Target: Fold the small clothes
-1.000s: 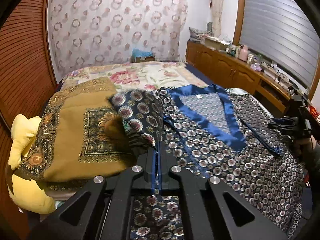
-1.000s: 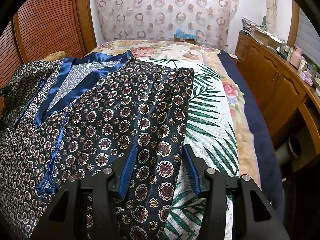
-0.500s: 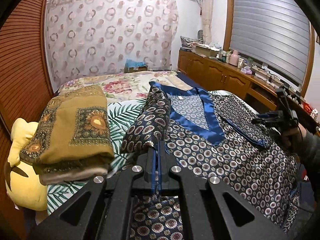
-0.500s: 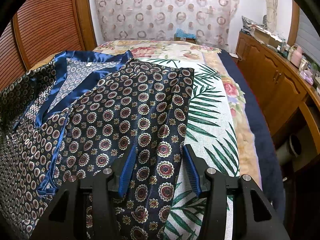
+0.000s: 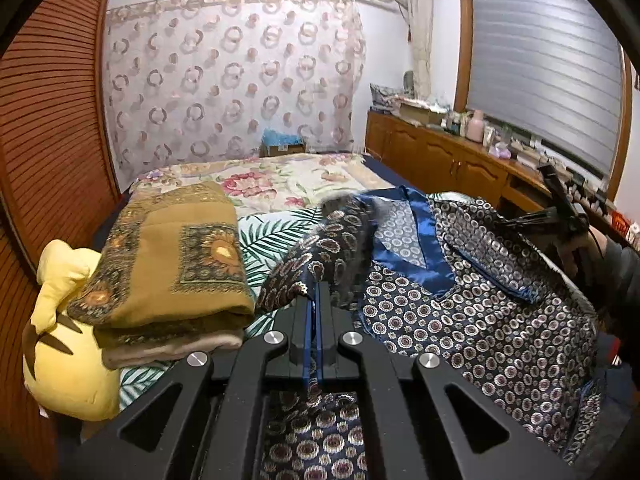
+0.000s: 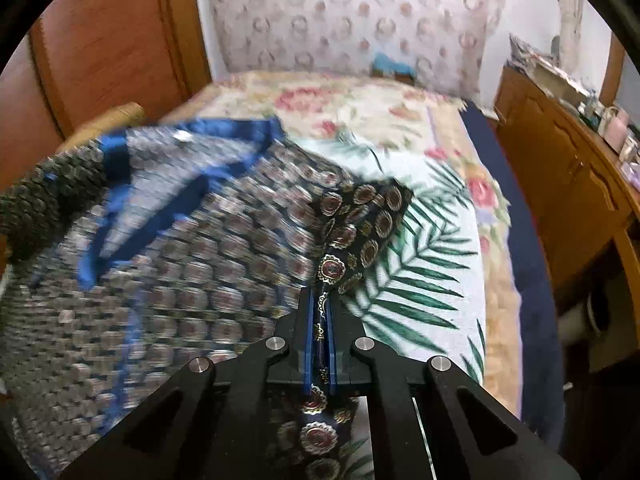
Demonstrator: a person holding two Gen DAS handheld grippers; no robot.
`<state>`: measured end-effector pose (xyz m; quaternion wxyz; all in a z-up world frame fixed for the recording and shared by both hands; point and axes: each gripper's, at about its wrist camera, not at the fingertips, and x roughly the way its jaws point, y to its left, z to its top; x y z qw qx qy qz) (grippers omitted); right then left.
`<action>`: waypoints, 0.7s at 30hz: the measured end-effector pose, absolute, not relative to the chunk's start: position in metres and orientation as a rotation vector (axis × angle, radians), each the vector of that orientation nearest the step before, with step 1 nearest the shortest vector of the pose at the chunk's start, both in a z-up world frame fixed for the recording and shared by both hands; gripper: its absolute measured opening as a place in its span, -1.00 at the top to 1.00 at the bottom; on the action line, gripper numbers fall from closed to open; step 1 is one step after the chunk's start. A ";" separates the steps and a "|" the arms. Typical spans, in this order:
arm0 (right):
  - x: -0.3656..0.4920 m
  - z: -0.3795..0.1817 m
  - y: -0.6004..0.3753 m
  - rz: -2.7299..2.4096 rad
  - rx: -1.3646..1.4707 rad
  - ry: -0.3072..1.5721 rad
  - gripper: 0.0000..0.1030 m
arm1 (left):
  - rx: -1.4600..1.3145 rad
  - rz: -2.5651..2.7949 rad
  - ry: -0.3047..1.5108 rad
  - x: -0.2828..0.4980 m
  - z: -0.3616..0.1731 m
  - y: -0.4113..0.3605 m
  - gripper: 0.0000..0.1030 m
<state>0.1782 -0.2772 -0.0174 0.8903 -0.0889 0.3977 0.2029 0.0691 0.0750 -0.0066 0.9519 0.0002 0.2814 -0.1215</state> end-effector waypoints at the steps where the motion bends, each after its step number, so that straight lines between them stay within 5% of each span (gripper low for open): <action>1: 0.168 -0.009 -0.278 0.439 -0.168 0.795 0.90 | -0.007 -0.243 0.561 0.061 -0.004 0.079 0.96; 9: 0.074 0.032 -0.293 0.537 -0.092 0.604 0.91 | -0.079 -0.215 0.518 0.019 -0.002 0.104 0.96; 21: -0.011 0.013 -0.327 0.506 -0.084 0.649 0.92 | -0.180 -0.105 0.583 -0.019 -0.046 0.159 0.96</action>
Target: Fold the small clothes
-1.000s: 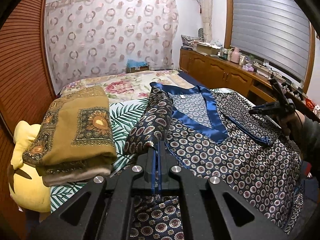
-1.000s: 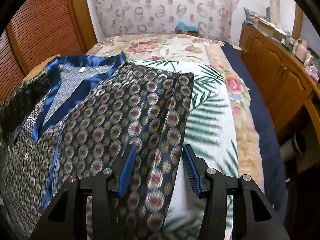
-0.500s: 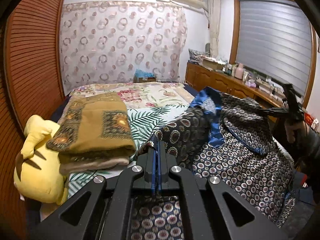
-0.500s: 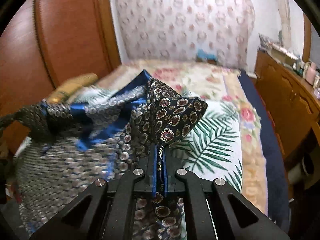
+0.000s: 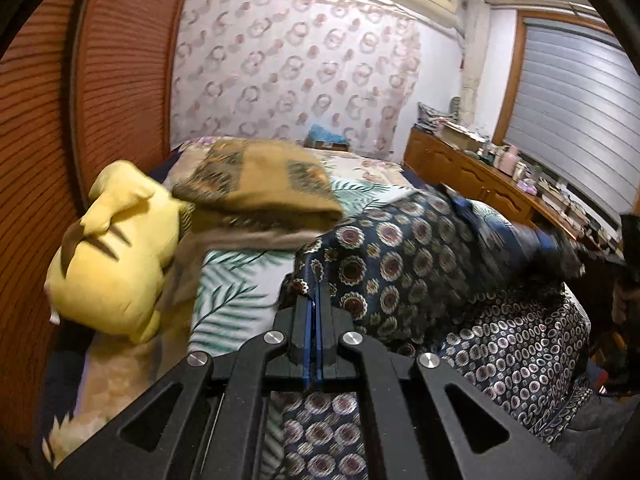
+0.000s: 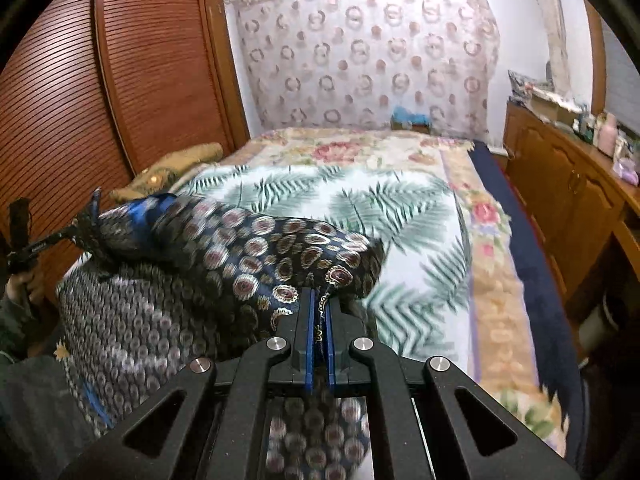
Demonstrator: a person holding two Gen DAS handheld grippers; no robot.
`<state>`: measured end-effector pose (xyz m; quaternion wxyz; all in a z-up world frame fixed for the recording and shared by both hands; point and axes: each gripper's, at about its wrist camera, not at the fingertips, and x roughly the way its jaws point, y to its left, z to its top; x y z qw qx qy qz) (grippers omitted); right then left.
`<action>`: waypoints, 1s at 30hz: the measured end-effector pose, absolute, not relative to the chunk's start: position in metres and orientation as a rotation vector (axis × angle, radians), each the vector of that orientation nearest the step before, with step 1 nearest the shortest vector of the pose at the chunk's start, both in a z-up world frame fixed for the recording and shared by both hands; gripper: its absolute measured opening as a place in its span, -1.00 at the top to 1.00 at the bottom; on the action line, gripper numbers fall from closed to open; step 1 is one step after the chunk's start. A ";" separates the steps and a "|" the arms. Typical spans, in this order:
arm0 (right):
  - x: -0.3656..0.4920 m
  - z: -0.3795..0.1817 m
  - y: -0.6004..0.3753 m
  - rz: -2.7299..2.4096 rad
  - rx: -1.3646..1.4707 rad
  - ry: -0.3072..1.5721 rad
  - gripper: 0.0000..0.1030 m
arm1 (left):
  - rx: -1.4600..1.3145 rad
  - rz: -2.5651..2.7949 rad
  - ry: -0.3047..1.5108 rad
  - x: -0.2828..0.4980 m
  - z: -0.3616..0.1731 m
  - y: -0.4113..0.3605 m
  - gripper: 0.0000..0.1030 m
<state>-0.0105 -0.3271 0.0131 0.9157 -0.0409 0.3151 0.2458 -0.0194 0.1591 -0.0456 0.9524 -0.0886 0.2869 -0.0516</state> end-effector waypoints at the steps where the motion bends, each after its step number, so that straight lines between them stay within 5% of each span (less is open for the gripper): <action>1: -0.015 0.014 -0.328 0.502 -0.083 0.657 0.92 | -0.182 -0.100 0.586 -0.020 -0.047 0.161 0.96; 14: -0.040 0.007 -0.340 0.484 -0.133 0.779 0.92 | -0.106 -0.061 0.665 -0.033 -0.063 0.150 0.95; 19: -0.039 0.020 -0.330 0.447 -0.222 0.766 0.91 | -0.090 -0.009 0.687 -0.030 -0.066 0.159 0.32; 23: -0.047 0.041 -0.334 0.427 -0.234 0.723 0.72 | -0.108 0.013 0.668 -0.031 -0.063 0.174 0.09; 27: -0.046 0.053 -0.345 0.360 -0.215 0.703 0.16 | -0.103 0.051 0.652 -0.023 -0.058 0.187 -0.06; 30: -0.041 0.056 -0.352 0.330 -0.196 0.695 0.13 | -0.104 0.065 0.628 -0.015 -0.051 0.198 -0.10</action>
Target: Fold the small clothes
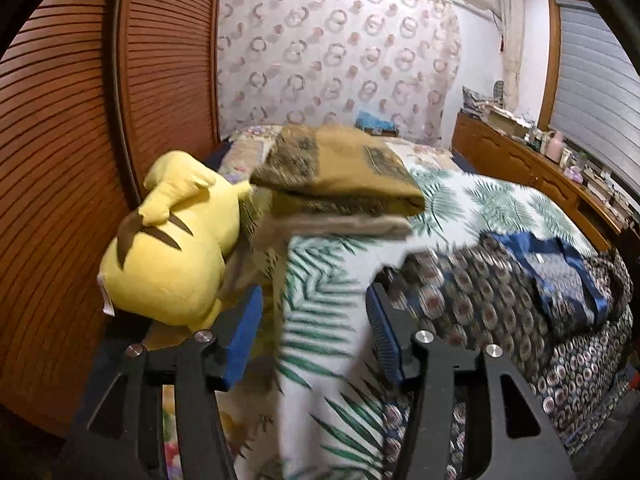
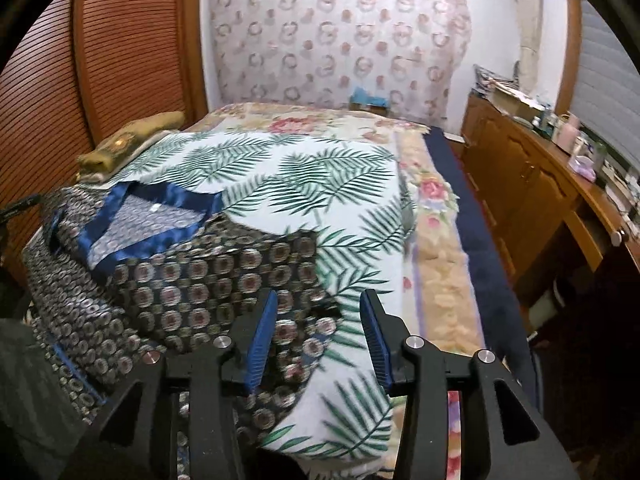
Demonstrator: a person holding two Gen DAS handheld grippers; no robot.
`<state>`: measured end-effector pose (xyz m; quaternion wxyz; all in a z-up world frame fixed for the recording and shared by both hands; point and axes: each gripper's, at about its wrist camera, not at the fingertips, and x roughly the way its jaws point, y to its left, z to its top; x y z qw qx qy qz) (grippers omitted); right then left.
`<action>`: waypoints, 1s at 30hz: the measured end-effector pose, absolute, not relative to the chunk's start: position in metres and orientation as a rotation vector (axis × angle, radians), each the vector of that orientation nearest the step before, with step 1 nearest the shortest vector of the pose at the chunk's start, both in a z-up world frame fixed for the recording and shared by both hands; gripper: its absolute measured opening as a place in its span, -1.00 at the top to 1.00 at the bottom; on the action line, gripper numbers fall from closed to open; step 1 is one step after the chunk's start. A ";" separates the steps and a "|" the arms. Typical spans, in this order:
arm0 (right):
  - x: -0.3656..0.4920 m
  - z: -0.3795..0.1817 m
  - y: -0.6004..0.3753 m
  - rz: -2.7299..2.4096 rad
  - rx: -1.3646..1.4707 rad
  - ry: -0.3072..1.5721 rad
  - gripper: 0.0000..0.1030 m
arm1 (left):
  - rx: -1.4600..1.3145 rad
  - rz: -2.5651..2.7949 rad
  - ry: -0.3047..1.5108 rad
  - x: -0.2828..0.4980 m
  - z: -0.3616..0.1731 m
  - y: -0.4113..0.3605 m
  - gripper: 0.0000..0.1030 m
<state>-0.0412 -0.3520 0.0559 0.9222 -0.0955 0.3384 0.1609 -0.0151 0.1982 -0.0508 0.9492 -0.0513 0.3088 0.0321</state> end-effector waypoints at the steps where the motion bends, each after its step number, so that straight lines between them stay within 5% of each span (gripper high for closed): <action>1: -0.037 0.055 -0.355 0.316 -0.190 0.697 0.13 | -0.107 0.067 0.625 -0.012 -0.050 0.201 -0.13; 11: 0.023 0.021 -0.357 0.279 -0.075 0.759 0.13 | -0.083 0.036 0.700 0.027 -0.067 0.202 -0.16; 30: 0.006 0.017 -0.322 0.362 -0.169 0.827 0.12 | -0.089 -0.054 0.771 0.032 -0.083 0.183 -0.17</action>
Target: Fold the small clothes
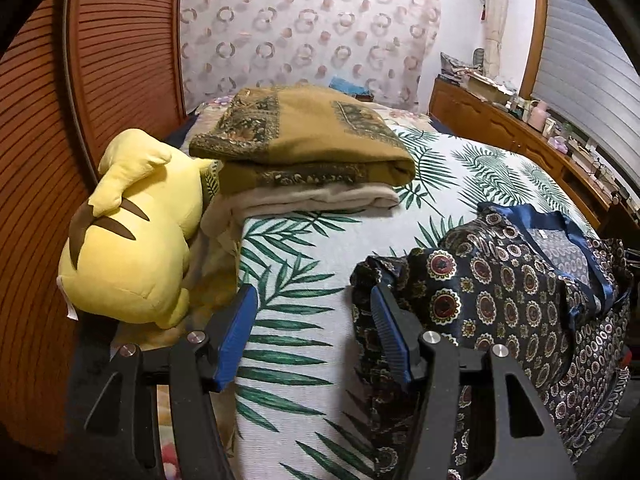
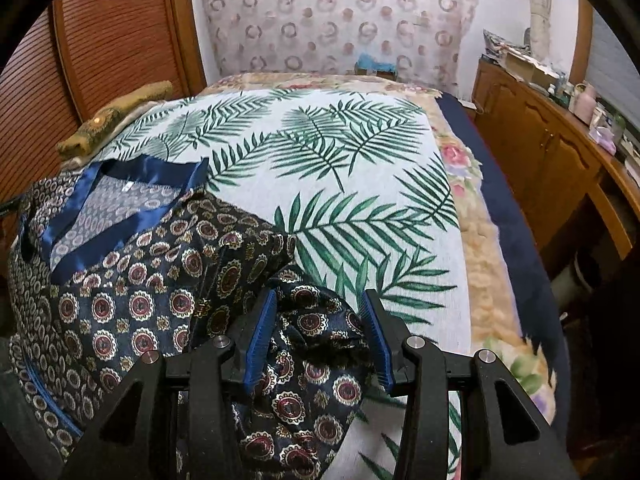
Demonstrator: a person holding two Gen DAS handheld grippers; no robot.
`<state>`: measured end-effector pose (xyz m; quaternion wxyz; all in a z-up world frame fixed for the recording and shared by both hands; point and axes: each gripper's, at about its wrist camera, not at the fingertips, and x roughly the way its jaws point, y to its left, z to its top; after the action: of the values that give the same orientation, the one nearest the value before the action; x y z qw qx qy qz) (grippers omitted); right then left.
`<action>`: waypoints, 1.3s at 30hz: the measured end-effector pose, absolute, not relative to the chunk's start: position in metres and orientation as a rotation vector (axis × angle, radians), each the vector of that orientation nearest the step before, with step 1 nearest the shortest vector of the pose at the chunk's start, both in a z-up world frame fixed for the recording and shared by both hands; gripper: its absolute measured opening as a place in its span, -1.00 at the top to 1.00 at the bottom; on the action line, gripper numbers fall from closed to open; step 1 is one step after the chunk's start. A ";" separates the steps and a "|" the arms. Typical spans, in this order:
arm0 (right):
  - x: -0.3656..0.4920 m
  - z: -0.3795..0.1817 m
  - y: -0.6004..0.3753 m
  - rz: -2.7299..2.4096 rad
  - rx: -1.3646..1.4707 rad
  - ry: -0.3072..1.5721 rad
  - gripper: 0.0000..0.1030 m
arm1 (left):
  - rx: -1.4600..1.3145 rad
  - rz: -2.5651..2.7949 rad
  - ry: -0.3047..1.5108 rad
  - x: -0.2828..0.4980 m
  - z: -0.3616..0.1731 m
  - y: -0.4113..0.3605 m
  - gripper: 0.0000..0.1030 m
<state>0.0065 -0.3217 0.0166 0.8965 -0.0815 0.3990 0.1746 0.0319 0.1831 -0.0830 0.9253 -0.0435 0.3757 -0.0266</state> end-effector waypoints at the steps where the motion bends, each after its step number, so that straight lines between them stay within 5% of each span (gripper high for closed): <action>1: 0.007 0.017 -0.323 0.364 -0.168 0.832 0.12 | -0.091 -0.059 0.777 0.032 -0.084 0.182 -0.17; 5: 0.013 0.012 -0.324 0.349 -0.193 0.844 -0.26 | -0.079 -0.082 0.790 0.031 -0.086 0.176 -0.17; 20: 0.016 0.009 -0.327 0.408 -0.133 0.880 -0.27 | -0.086 -0.185 0.834 0.032 -0.092 0.155 -0.17; 24: 0.012 0.009 -0.324 0.450 -0.129 0.871 0.15 | -0.084 -0.208 0.825 0.035 -0.092 0.151 -0.10; 27: 0.006 0.010 -0.322 0.509 -0.121 0.855 0.69 | -0.106 -0.250 0.827 0.038 -0.093 0.150 0.39; 30: -0.001 0.013 -0.318 0.516 -0.148 0.823 0.83 | -0.121 -0.307 0.832 0.038 -0.091 0.146 0.87; 39: -0.013 0.073 -0.320 0.470 -0.147 0.679 0.88 | -0.101 -0.370 0.687 0.021 -0.031 0.135 0.91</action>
<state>-0.0127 -0.3202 0.0729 0.9134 -0.0712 0.3295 0.2283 0.0211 0.1347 -0.0309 0.9237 -0.0492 0.3345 -0.1804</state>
